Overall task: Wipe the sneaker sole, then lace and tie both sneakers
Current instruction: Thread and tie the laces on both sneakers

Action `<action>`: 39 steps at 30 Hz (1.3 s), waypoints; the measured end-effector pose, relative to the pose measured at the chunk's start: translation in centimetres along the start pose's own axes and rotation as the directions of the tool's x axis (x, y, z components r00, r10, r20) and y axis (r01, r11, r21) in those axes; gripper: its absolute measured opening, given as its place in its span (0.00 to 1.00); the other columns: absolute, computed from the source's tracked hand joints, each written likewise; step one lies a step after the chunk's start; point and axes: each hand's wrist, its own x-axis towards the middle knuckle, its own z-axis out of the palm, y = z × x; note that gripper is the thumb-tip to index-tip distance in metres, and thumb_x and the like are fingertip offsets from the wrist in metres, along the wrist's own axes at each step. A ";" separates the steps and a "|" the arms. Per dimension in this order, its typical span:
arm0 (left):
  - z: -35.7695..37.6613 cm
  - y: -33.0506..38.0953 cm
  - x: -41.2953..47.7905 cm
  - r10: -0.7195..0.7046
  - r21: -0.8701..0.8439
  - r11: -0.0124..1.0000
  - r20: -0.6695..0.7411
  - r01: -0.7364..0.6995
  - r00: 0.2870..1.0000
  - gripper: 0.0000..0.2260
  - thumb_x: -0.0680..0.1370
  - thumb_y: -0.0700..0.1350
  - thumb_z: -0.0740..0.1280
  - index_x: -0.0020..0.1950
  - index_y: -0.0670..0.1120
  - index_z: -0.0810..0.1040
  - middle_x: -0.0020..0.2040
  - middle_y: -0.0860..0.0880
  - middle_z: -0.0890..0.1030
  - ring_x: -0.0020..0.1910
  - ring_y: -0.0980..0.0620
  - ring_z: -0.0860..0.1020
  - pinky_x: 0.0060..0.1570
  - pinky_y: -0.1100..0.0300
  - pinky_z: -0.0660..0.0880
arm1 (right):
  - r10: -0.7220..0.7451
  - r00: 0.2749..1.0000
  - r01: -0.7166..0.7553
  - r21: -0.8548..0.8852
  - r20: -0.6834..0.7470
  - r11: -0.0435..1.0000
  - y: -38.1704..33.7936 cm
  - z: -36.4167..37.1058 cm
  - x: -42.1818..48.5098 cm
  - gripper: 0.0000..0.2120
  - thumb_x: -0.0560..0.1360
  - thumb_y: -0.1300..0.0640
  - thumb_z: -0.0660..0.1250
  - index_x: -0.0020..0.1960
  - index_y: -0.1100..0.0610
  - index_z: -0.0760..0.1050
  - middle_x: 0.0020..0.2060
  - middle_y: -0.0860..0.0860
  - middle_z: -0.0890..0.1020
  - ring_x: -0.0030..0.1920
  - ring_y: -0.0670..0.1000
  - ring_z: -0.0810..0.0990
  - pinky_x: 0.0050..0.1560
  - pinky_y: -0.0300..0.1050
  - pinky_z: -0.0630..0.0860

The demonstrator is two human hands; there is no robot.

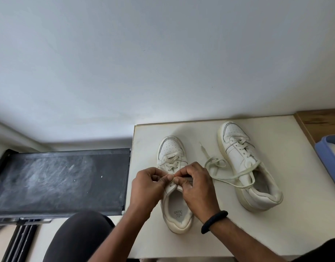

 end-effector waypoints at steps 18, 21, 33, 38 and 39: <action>-0.3 -0.1 0.1 -0.057 -0.076 0.995 0.169 0.070 0.984 0.11 0.83 0.43 0.68 0.43 0.40 0.82 0.30 0.52 0.75 0.19 0.63 0.66 0.23 0.72 0.63 | -0.457 0.872 0.488 -0.372 0.173 0.790 -0.4 -2.5 1.4 0.03 0.73 0.56 0.65 0.42 0.50 0.77 0.40 0.44 0.78 0.41 0.50 0.77 0.37 0.43 0.73; -0.4 0.0 0.1 -0.058 -0.097 0.992 0.229 0.082 0.972 0.13 0.83 0.43 0.69 0.39 0.44 0.81 0.28 0.54 0.75 0.21 0.63 0.66 0.24 0.71 0.64 | -0.377 0.919 0.395 -0.277 0.117 0.876 0.1 -1.7 1.3 0.04 0.74 0.58 0.67 0.41 0.50 0.76 0.40 0.43 0.77 0.43 0.49 0.75 0.39 0.48 0.76; 1.4 0.1 -0.3 -0.006 0.090 0.996 0.020 0.004 1.000 0.15 0.82 0.50 0.70 0.37 0.48 0.80 0.29 0.53 0.77 0.30 0.55 0.71 0.33 0.59 0.67 | -0.247 0.946 0.281 -0.149 0.209 0.948 0.2 -2.7 2.2 0.04 0.73 0.61 0.72 0.44 0.52 0.83 0.41 0.46 0.83 0.44 0.48 0.81 0.46 0.50 0.79; 0.9 0.1 -0.1 -0.014 0.080 0.997 0.046 0.011 0.999 0.15 0.81 0.50 0.71 0.36 0.48 0.80 0.29 0.54 0.77 0.29 0.55 0.71 0.33 0.59 0.67 | -0.295 0.880 0.388 -0.203 0.373 0.899 -0.3 -4.2 2.6 0.10 0.70 0.55 0.78 0.51 0.51 0.84 0.44 0.44 0.82 0.43 0.44 0.80 0.46 0.43 0.79; 0.8 0.1 -0.1 -0.017 0.077 0.997 0.052 0.013 0.998 0.15 0.81 0.50 0.71 0.35 0.48 0.80 0.29 0.55 0.76 0.29 0.55 0.70 0.33 0.59 0.66 | -0.330 0.878 0.415 -0.208 0.346 0.886 -0.3 -4.0 2.5 0.08 0.71 0.56 0.77 0.49 0.52 0.84 0.43 0.44 0.82 0.43 0.44 0.81 0.45 0.44 0.80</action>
